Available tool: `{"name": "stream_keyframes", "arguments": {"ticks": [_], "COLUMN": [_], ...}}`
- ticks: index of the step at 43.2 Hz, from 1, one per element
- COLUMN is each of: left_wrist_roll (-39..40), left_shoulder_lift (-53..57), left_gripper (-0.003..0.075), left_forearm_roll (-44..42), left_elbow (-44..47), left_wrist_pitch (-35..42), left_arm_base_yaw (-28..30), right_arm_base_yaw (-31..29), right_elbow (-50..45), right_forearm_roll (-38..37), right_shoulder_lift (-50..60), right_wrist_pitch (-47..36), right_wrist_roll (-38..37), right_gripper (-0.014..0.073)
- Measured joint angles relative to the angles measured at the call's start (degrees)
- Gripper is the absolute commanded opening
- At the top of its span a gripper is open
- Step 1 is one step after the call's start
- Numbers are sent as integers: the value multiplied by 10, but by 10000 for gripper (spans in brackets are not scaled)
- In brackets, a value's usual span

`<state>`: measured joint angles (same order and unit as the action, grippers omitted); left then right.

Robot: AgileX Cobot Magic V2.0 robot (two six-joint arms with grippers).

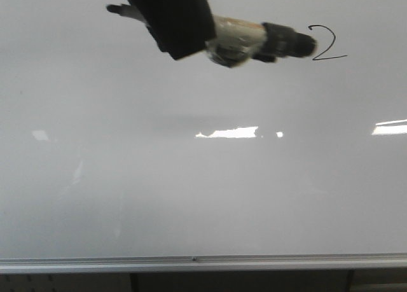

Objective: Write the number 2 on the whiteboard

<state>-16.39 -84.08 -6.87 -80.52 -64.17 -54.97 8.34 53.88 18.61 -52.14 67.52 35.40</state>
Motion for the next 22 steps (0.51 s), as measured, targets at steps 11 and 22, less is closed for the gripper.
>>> {"name": "stream_keyframes", "arguments": {"ticks": [11,22], "left_wrist_roll": [198,242], "left_shoulder_lift": [94,235], "left_gripper": [-10,-10], "left_forearm_roll": [-130,-137], "left_elbow": [13,109], "left_wrist_pitch": [-26,38], "left_arm_base_yaw": [62,228], "right_arm_base_yaw": [-23,-23], "right_elbow": [0,0], "right_forearm_roll": [-54,-55], "right_shoulder_lift": [53,54], "right_wrist_pitch": [-10,-15], "right_wrist_roll": [-61,-67], "right_gripper": [507,507]}}
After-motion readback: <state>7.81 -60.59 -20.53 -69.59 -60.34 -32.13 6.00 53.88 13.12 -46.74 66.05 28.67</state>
